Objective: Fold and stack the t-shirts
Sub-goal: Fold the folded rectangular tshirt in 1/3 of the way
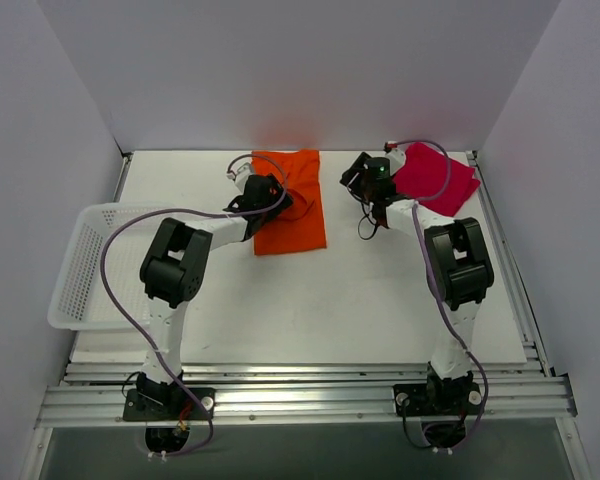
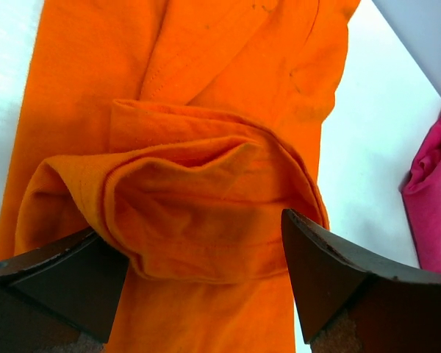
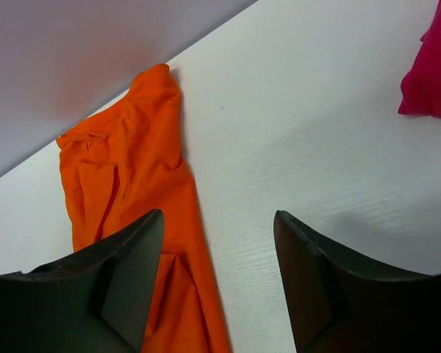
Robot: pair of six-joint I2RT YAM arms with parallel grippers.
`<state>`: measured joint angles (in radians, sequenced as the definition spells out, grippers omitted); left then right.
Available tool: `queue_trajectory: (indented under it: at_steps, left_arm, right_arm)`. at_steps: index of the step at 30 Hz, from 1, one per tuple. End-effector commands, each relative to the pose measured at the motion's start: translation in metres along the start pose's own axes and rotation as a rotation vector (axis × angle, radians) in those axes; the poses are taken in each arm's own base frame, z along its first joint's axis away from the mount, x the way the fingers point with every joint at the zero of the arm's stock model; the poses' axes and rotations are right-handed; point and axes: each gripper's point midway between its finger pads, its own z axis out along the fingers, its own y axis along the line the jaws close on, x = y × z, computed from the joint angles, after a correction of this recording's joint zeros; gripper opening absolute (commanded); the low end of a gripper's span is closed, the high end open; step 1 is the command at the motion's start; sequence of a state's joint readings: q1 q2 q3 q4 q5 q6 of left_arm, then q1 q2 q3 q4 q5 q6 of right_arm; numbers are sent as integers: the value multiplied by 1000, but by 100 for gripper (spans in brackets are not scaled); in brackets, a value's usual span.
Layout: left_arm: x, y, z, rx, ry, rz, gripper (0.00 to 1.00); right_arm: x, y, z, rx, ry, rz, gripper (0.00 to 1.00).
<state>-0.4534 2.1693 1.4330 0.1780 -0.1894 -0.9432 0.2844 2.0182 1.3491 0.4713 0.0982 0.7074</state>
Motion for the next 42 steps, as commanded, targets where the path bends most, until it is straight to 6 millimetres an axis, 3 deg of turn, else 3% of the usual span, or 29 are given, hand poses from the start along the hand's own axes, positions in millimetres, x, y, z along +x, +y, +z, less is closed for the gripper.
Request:
queue_trajectory:
  at_steps: [1, 3, 4, 6, 8, 16, 21, 22, 23, 25, 27, 29, 30, 32, 35, 36, 37, 38, 39, 40, 41, 42]
  left_arm:
    - [-39, -21, 12, 65, -88, -32, 88]
    - [-45, -14, 22, 55, -93, -41, 87]
    - [-60, -14, 26, 57, -115, -53, 87]
    - [-66, -8, 38, 53, -108, -61, 87]
    - [-85, -6, 49, 68, -124, -85, 86]
    - [-146, -26, 60, 162, -188, -130, 85]
    - [-192, -69, 66, 297, -228, -167, 86]
    - [-184, -62, 77, 269, -204, -171, 86]
    - [-204, -90, 66, 326, -239, -182, 86]
    - [-191, -102, 74, 368, -188, -188, 86]
    - [-196, -129, 63, 441, -203, -172, 86]
    - [-186, -141, 60, 471, -185, -118, 87]
    - [-174, -133, 65, 453, -154, -106, 89]
    - [-183, -136, 48, 464, -155, -86, 90]
    - [-192, -103, 27, 397, -168, -59, 93]
    - [-215, -111, -4, 406, -225, -41, 93]
    - [-190, -68, 5, 311, -183, -41, 94]
    - [-198, -51, -4, 281, -208, -37, 95]
    - [-216, -54, -29, 286, -268, -24, 95]
    - [-195, -19, -26, 215, -232, -26, 96]
    - [-198, -5, -32, 193, -241, -26, 96]
    - [-205, -4, -47, 194, -261, -23, 96]
  right_arm:
    - [-14, 7, 5, -35, -34, 23, 57]
    - [-14, 5, 6, -32, -34, 25, 57]
    - [-14, 4, 7, -30, -32, 25, 57]
    - [-16, 2, 7, -28, -35, 27, 57]
    - [-18, -1, 8, -26, -37, 29, 57]
    - [-18, -5, 10, -25, -35, 32, 57]
    - [-17, -7, 12, -24, -29, 29, 57]
    - [-16, -7, 13, -23, -28, 29, 57]
    - [-16, -8, 13, -22, -29, 29, 57]
    - [-14, -10, 15, -17, -26, 27, 57]
    - [-14, -10, 17, -17, -23, 26, 56]
    - [-11, -11, 18, -18, -15, 25, 56]
    - [-11, -11, 18, -19, -14, 25, 56]
    - [-9, -10, 18, -28, -8, 27, 56]
    - [-4, -3, 17, -50, 8, 33, 56]
    - [-3, 0, 16, -60, 10, 33, 56]
    - [1, 4, 14, -68, 19, 31, 56]
    - [8, 13, 12, -83, 27, 26, 56]
    - [11, 19, 10, -94, 30, 22, 56]
    - [16, 27, 8, -105, 36, 17, 56]
    - [30, 45, 3, -129, 52, 3, 56]
    - [39, 53, 2, -142, 66, -5, 56]
